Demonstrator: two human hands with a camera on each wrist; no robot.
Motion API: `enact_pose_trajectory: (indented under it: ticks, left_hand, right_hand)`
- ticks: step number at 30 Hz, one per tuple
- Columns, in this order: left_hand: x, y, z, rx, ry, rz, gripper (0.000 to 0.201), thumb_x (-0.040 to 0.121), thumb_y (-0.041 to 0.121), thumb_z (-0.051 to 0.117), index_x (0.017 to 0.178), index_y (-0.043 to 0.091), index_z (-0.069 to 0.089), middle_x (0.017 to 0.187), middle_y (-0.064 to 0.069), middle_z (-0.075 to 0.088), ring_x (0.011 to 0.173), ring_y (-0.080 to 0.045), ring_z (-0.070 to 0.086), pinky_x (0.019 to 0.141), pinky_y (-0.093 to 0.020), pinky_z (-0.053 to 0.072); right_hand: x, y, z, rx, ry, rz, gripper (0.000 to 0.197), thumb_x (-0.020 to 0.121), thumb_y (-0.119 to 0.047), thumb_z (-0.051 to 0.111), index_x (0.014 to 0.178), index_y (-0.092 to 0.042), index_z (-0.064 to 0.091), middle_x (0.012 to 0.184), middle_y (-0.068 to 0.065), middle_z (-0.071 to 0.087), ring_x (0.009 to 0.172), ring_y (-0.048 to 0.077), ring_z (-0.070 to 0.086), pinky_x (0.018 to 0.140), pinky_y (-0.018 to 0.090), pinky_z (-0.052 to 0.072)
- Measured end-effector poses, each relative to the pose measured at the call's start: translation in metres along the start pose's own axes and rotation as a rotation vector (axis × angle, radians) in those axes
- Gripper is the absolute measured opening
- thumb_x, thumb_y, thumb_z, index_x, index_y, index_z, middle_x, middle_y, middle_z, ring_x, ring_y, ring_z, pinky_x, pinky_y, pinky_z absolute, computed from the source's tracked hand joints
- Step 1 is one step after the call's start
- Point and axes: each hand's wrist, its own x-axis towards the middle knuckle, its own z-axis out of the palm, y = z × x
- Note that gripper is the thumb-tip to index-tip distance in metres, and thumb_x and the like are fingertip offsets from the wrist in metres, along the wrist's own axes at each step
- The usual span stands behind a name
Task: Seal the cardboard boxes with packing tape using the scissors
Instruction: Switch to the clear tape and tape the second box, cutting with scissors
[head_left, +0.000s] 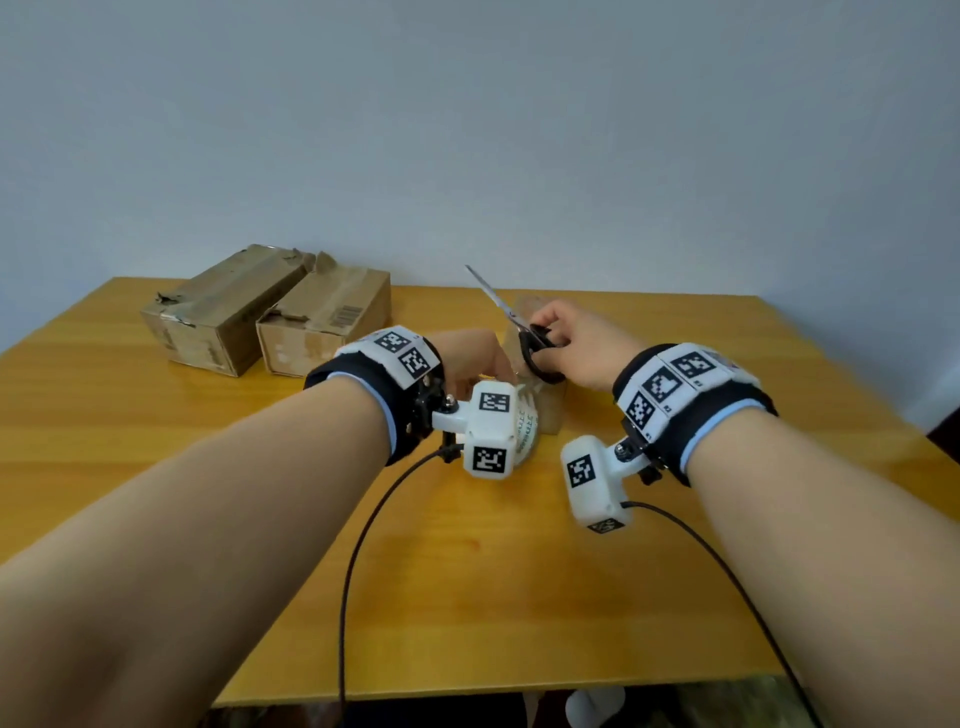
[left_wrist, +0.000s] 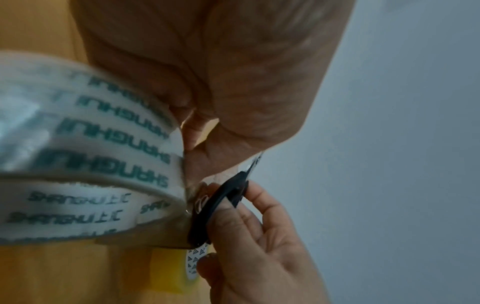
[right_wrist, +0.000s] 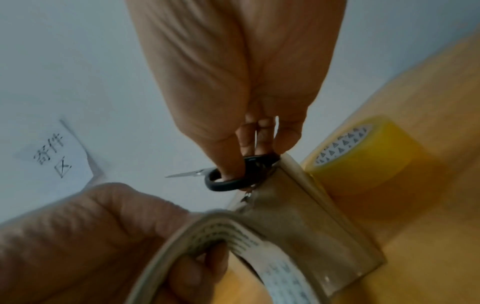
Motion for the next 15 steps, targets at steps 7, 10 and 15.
enact_pose_trajectory:
  ticks: [7,10,15]
  left_hand:
    - [0.003,0.011,-0.019,0.128,0.043,-0.053,0.010,0.081,0.004,0.062,0.090,-0.002,0.060,0.095,-0.019,0.053,0.087,-0.030,0.049,0.079,-0.039,0.040]
    - [0.004,0.005,-0.021,0.122,0.010,-0.069,0.041,0.078,0.008,0.062,0.115,-0.010,0.060,0.099,-0.022,0.052,0.088,-0.032,0.048,0.080,-0.041,0.038]
    - [0.010,-0.007,-0.011,0.048,0.074,0.013,0.011,0.094,0.010,0.054,0.084,0.008,0.057,0.077,-0.003,0.053,0.068,-0.015,0.051,0.084,-0.037,0.043]
  right_hand:
    - [0.018,-0.005,0.009,0.077,0.035,-0.004,0.023,0.093,-0.017,0.068,0.114,-0.021,0.061,0.098,-0.004,0.064,0.089,0.014,0.063,0.073,0.026,0.050]
    - [0.023,-0.009,0.014,0.036,0.041,-0.004,0.005,0.093,-0.022,0.068,0.095,-0.018,0.070,0.099,0.005,0.074,0.094,0.023,0.070,0.087,0.039,0.058]
    - [0.030,-0.014,0.020,-0.127,0.037,-0.007,0.018,0.092,-0.026,0.070,0.094,-0.009,0.076,0.094,0.011,0.077,0.094,0.030,0.071,0.087,0.042,0.058]
